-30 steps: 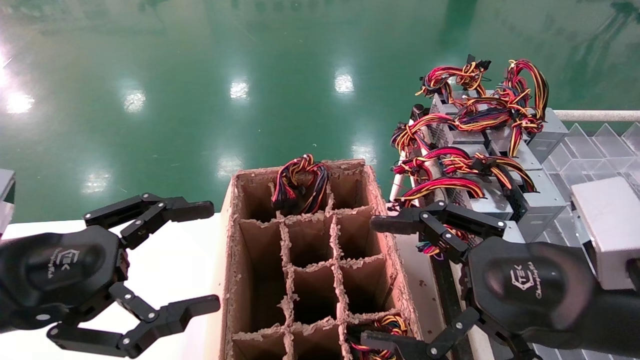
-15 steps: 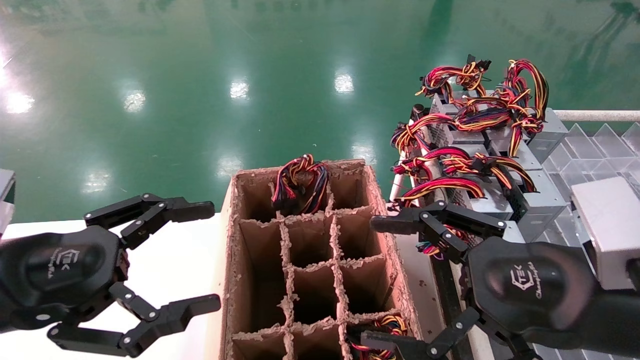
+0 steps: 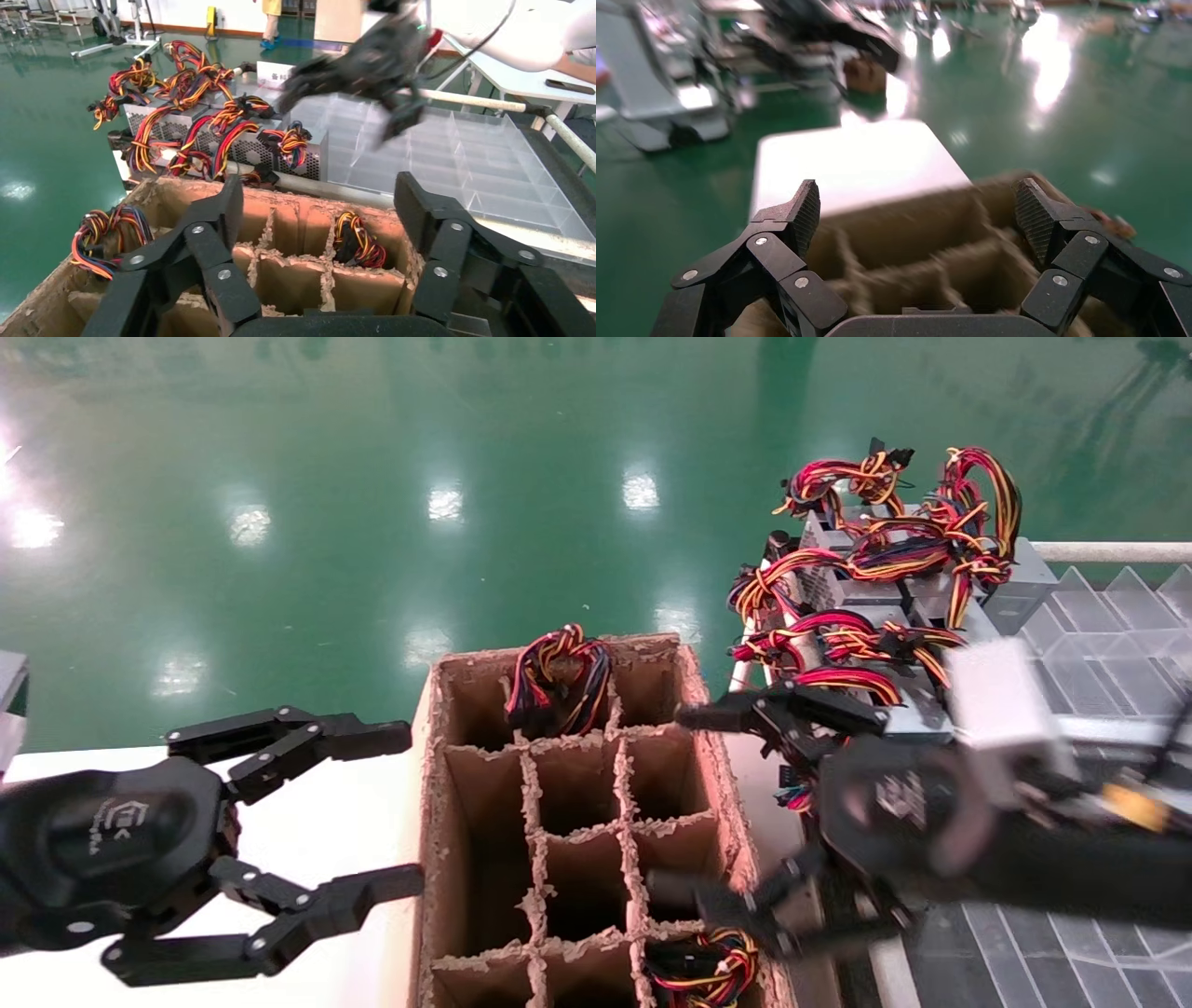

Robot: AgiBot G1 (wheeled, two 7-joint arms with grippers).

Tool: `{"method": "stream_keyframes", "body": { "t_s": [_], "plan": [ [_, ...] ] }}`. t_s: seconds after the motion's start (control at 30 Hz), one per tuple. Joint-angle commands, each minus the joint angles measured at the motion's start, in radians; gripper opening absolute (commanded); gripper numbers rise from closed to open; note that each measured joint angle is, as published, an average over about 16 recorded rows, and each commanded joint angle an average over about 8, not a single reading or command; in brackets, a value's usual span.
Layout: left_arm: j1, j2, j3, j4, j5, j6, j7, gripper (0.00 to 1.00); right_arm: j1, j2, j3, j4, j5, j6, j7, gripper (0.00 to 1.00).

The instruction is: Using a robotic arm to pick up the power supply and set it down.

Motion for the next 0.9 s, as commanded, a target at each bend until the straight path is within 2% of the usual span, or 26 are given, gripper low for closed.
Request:
{"method": "stream_keyframes", "body": {
  "t_s": [0.03, 0.33, 0.4, 0.5, 0.6, 0.67, 0.77, 0.9],
  "plan": [
    [0.0, 0.0, 0.0, 0.0, 0.0, 0.0, 0.0, 0.0, 0.039, -0.033, -0.025, -0.053, -0.052, 0.003, -0.017, 1.0],
    [0.0, 0.0, 0.0, 0.0, 0.0, 0.0, 0.0, 0.0, 0.219, -0.235, -0.083, -0.453, -0.164, 0.007, -0.221, 1.0],
    [0.0, 0.0, 0.0, 0.0, 0.0, 0.0, 0.0, 0.0, 0.256, -0.272, -0.096, -0.528, -0.188, 0.012, -0.262, 0.95],
    [0.0, 0.0, 0.0, 0.0, 0.0, 0.0, 0.0, 0.0, 0.307, -0.324, -0.117, -0.625, -0.228, 0.028, -0.324, 0.7],
    [0.0, 0.0, 0.0, 0.0, 0.0, 0.0, 0.0, 0.0, 0.351, -0.373, -0.139, -0.705, -0.267, 0.052, -0.386, 0.33],
    [0.0, 0.0, 0.0, 0.0, 0.0, 0.0, 0.0, 0.0, 0.376, -0.401, -0.154, -0.748, -0.294, 0.069, -0.425, 0.13],
    [0.0, 0.0, 0.0, 0.0, 0.0, 0.0, 0.0, 0.0, 0.407, -0.435, -0.172, -0.806, -0.327, 0.095, -0.476, 0.01],
    [0.0, 0.0, 0.0, 0.0, 0.0, 0.0, 0.0, 0.0, 0.438, -0.465, -0.184, -0.871, -0.35, 0.131, -0.534, 0.0]
  ]
}}
